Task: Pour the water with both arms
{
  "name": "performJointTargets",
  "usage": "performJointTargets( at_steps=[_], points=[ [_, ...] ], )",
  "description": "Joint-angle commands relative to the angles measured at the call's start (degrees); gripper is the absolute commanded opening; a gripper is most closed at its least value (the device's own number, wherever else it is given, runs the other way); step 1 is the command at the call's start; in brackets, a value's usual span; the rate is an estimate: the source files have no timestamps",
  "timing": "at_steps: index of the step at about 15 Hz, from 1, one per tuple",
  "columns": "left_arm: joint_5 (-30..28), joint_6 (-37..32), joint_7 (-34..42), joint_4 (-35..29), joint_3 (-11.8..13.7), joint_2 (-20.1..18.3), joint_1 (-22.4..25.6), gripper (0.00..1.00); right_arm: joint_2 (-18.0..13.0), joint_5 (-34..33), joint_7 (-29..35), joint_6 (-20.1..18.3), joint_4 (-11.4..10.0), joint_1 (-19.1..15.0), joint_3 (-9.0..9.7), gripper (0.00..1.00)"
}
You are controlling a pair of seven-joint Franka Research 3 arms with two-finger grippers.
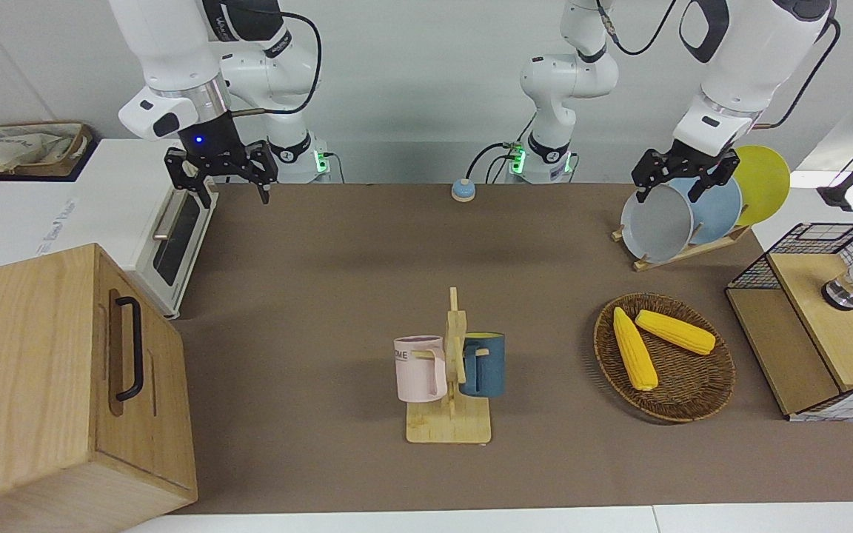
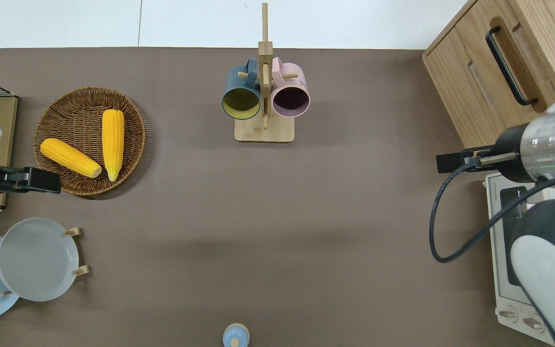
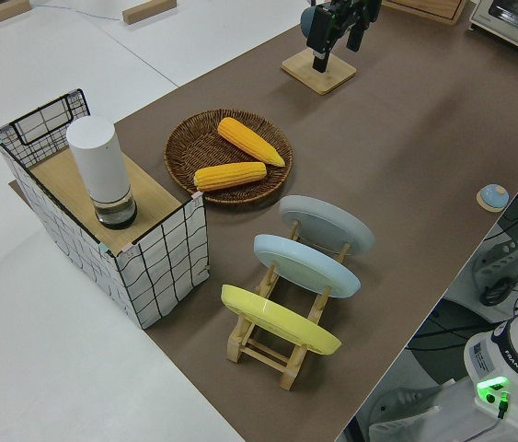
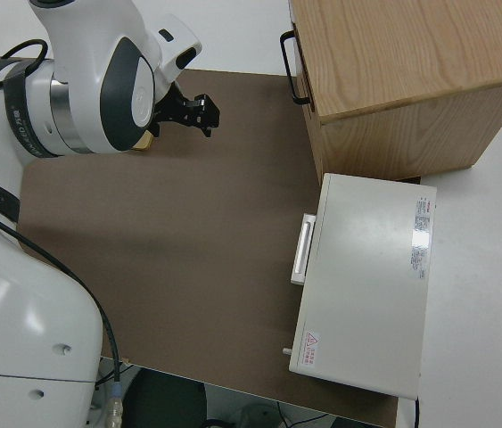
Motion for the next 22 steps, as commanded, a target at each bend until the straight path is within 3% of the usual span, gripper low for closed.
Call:
performJointTargets(
  at_steps=[1, 5, 10, 17, 22],
  points=[
    [0.7, 0.8, 4.6, -0.4, 1.1, -0.3, 2.3, 1.00, -0.2, 0.2, -0.8, 5.2, -2.7, -0.1, 2.37, 0.983],
    [0.7, 0.8, 11.9, 0.4, 1.9, -0.1, 7.3, 1.00, 0.3, -1.1, -5.4, 13.6, -5.8, 0.0, 5.52, 0.983],
    [1.0, 1.4, 22.1, 0.8, 2.1, 1.1, 14.6, 1.00, 2.7, -9.6, -6.8, 20.6, -6.1, 0.7, 10.27, 0.983],
    [1.0, 3.1, 34.0, 2.4, 2.2, 3.2, 23.3, 1.00, 7.0, -15.8, -13.7, 30.8, -5.7, 3.2, 10.37, 0.983],
    [0.6, 6.2, 38.2, 2.4, 2.2, 4.0, 26.9, 1.00, 11.1, -21.3, -14.0, 36.8, -5.6, 4.4, 11.25, 0.983]
  ],
)
